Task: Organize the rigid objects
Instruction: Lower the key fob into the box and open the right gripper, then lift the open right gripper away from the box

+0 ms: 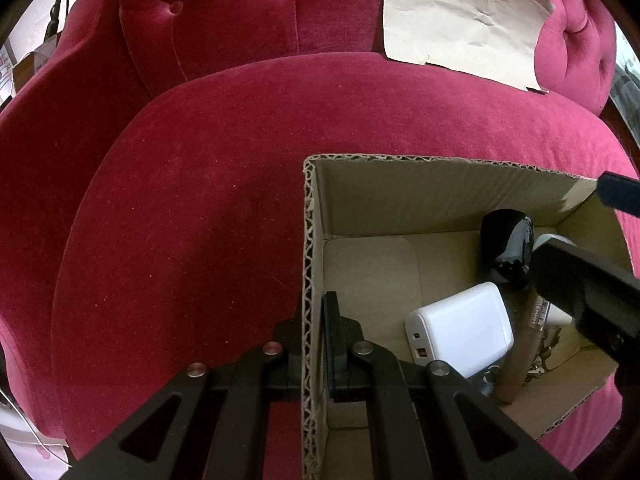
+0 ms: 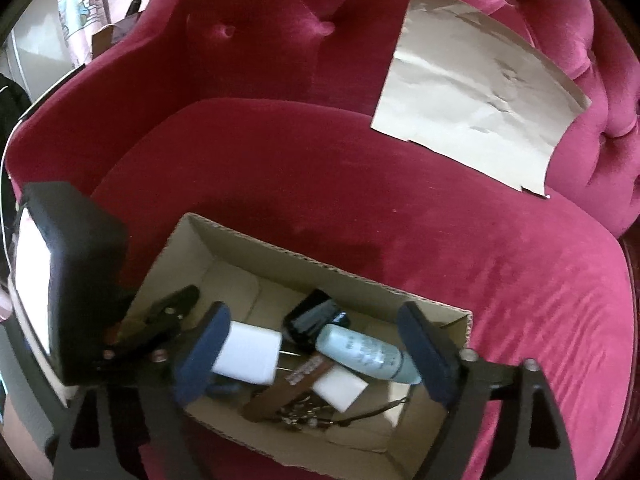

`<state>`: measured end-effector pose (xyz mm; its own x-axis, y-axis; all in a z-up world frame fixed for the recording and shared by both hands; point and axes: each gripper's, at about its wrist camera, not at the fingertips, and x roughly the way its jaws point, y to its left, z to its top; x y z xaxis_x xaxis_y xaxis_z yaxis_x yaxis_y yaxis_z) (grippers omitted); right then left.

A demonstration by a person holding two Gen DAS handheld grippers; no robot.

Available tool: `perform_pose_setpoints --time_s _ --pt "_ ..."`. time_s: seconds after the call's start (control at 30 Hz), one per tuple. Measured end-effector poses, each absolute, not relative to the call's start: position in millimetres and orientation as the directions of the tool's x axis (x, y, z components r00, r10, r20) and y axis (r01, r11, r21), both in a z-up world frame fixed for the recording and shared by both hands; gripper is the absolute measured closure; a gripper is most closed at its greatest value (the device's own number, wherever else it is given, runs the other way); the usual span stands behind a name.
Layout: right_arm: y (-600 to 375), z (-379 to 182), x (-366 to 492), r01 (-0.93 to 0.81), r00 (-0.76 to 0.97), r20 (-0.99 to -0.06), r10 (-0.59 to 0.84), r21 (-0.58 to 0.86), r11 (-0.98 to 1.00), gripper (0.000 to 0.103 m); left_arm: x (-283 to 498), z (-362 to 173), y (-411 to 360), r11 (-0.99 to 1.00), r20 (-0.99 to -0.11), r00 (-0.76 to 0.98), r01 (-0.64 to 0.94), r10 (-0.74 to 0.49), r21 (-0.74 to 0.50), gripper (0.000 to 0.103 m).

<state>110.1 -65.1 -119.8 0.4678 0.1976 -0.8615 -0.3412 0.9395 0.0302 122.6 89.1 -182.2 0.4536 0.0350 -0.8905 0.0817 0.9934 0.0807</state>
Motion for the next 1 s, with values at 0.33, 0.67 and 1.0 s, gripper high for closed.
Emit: perform_pose_setpoints --time_s 0.33,0.67,1.0 --pt "-71 -124 114 -0.327 0.475 -0.866 0.156 -0.009 0.945 0.0 122 -183 89 0.993 -0.89 0.454 0.08 0.037 0.083 0.098" --pt "-79 -125 117 -0.32 0.463 -0.871 0.164 0.008 0.948 0.0 122 -182 88 0.993 -0.891 0.453 0.079 0.042 0.088 0.098" --pt "-93 -117 111 -0.297 0.485 -0.862 0.148 -0.003 0.955 0.0 122 -176 81 0.992 -0.887 0.456 0.059 0.071 0.11 0.038"
